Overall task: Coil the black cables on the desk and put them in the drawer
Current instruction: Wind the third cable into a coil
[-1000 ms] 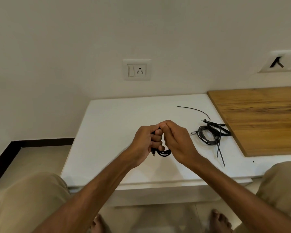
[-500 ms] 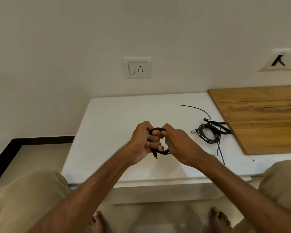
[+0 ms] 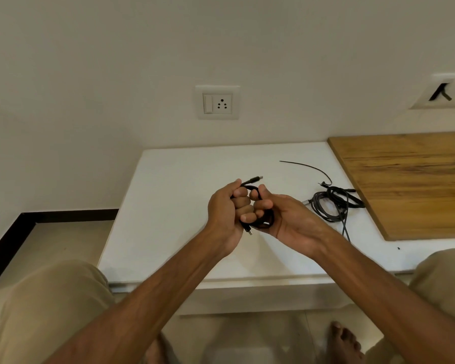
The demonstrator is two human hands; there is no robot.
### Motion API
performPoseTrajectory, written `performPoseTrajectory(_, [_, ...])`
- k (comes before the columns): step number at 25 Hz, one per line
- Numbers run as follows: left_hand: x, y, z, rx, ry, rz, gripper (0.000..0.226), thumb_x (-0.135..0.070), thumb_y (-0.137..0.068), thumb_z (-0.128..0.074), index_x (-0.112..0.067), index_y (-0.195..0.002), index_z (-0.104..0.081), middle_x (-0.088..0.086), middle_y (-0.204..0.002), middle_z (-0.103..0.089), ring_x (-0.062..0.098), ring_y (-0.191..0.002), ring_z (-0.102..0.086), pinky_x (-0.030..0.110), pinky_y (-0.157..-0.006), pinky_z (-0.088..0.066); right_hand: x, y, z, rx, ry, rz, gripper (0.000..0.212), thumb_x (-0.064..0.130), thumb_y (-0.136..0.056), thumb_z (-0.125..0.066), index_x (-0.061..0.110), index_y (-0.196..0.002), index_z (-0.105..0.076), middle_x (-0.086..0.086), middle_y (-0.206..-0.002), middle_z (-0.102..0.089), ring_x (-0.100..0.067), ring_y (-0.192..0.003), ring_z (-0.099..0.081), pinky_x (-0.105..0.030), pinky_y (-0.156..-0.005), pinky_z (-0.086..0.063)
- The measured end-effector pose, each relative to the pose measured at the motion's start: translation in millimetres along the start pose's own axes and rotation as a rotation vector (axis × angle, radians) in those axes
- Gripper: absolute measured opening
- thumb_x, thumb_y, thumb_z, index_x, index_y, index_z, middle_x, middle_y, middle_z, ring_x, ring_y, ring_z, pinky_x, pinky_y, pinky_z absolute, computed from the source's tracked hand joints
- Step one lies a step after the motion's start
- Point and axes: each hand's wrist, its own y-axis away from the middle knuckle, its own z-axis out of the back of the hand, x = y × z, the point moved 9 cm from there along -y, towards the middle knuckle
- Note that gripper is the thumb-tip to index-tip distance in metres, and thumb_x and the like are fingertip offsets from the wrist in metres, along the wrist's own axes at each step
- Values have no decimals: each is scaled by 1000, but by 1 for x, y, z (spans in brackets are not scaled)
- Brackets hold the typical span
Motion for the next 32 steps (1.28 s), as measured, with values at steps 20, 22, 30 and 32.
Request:
performPoseTrajectory(20, [3,8,-15,284,-133,186,39,-23,-102,-35,-17,-65,-42,-6,-56,-14,15,-53,-9,29,-58,-34,25,7,7,6,465,-41,39,39,-107,-43,18,-75,-50,6,-59,-20,-12,-52,-18,-23,-46,-18])
performPoseTrajectory(22, [2,10,-20,328,-110,180,36,-20,-101,-35,-15,-67,-45,-5,-58,-12,15,-53,-9,28,-56,-36,27,10,12,23,425,-64,35,37,-107,-44,19,-79,-55,6,-62,-19,-10,-54,-18,-20,-45,-17])
performPoseTrajectory(30, [-7,12,-17,282,-400,127,35,-15,-95,-31,-16,-62,-43,-2,-56,-17,17,-53,-15,35,-67,-47,39,-1,3,-221,663,300,49,2,-101,-42,22,-58,-26,6,-52,-21,-9,-44,-15,-20,-42,-17])
performPoseTrajectory(32, [-6,10,-13,239,-417,109,38,-17,-98,-32,-17,-62,-41,-4,-54,-19,16,-51,-14,34,-63,-46,34,-3,3,-211,671,304,48,4,-101,-41,20,-59,-26,8,-51,-22,-8,-43,-16,-19,-41,-18])
